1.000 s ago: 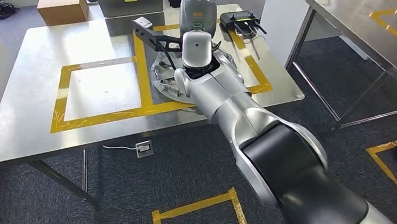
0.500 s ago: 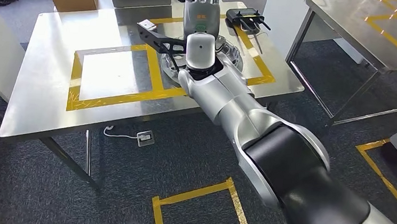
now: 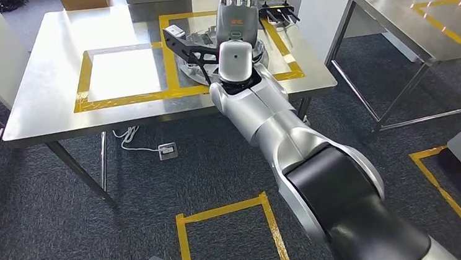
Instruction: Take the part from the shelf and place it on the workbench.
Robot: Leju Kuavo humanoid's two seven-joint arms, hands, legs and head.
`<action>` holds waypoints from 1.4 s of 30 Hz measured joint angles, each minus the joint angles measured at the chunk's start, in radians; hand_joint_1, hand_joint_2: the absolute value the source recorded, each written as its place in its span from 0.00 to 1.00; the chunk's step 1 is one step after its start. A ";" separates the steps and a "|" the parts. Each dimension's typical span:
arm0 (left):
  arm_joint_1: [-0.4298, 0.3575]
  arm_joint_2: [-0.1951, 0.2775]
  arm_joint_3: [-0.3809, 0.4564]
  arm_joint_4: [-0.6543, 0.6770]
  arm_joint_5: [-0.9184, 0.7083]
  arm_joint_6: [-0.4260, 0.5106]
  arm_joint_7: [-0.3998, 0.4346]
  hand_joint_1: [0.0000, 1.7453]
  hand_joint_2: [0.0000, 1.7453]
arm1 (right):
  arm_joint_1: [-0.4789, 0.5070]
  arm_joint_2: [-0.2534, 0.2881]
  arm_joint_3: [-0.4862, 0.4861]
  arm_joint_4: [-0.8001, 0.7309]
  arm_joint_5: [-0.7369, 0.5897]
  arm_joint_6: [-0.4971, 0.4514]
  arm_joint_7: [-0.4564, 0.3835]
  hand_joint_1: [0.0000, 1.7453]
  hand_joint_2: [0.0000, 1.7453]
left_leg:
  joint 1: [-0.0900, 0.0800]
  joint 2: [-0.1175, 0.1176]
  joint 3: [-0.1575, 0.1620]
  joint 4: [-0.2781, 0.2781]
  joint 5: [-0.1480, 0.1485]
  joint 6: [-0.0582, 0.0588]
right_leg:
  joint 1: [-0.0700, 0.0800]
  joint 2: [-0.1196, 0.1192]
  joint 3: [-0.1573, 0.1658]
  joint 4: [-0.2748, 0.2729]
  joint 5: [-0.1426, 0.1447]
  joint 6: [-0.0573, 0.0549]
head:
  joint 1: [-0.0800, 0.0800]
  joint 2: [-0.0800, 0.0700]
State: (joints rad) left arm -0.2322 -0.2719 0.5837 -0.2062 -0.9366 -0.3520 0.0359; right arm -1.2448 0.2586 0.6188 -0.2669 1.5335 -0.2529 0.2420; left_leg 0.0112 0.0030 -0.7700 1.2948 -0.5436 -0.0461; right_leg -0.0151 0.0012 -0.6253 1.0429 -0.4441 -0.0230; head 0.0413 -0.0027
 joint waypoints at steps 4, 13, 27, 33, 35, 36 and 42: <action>-0.002 0.002 0.000 0.000 -0.001 0.000 0.000 0.00 0.00 | 0.003 -0.002 0.000 0.000 0.000 -0.001 0.001 0.00 1.00 | 0.005 -0.001 0.134 -0.094 0.052 -0.004 | -0.003 0.000 -0.054 0.004 0.042 0.016 | 0.000 0.000; -0.004 0.000 -0.005 0.001 -0.004 0.000 0.002 0.00 0.00 | 0.004 -0.018 0.000 0.002 0.000 -0.004 0.005 0.00 0.50 | -0.006 -0.004 0.172 -0.252 0.079 0.071 | -0.005 0.001 -0.118 0.127 -0.054 0.063 | 0.005 0.000; -0.004 -0.005 -0.006 0.001 -0.004 0.001 -0.002 0.00 0.00 | 0.000 -0.011 0.000 0.001 0.016 0.003 0.000 0.00 0.00 | -0.021 -0.004 0.048 -0.217 0.129 0.038 | 0.023 -0.009 0.073 -0.035 -0.030 -0.015 | 0.007 0.000; -0.004 0.000 -0.006 0.001 -0.004 0.001 -0.001 0.00 0.00 | 0.008 -0.010 0.000 0.001 0.018 0.005 0.000 0.00 0.00 | 0.006 -0.004 0.067 -0.008 0.048 -0.002 | 0.002 -0.010 -0.023 -0.032 0.047 0.001 | 0.005 0.000; -0.006 0.000 -0.006 0.001 -0.004 0.001 0.000 0.00 0.00 | 0.007 -0.010 0.000 0.001 0.018 0.004 0.000 0.00 0.00 | 0.013 -0.006 0.170 -0.134 0.054 -0.010 | -0.003 -0.010 -0.052 -0.022 0.066 0.016 | 0.005 0.000; -0.007 0.001 -0.006 0.001 -0.004 0.001 0.000 0.00 0.00 | 0.007 -0.010 0.000 0.000 0.018 0.004 0.000 0.00 0.00 | 0.012 -0.007 0.213 -0.195 0.040 -0.007 | -0.004 -0.011 -0.062 -0.018 0.076 0.024 | 0.006 0.000; -0.008 0.000 -0.007 0.002 -0.005 0.001 0.002 0.00 0.00 | 0.011 -0.018 0.000 0.003 0.018 0.007 0.001 0.00 0.00 | 0.006 -0.005 0.202 -0.259 0.060 0.056 | -0.009 -0.008 -0.103 0.023 0.046 0.061 | 0.011 0.000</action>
State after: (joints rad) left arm -0.2401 -0.2719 0.5771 -0.2045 -0.9413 -0.3510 0.0383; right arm -1.2335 0.2411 0.6188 -0.2640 1.5516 -0.2457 0.2434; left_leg 0.0173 -0.0021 -0.5680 1.0361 -0.4837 0.0095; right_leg -0.0245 -0.0072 -0.7279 1.0661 -0.3979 0.0379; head 0.0519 -0.0027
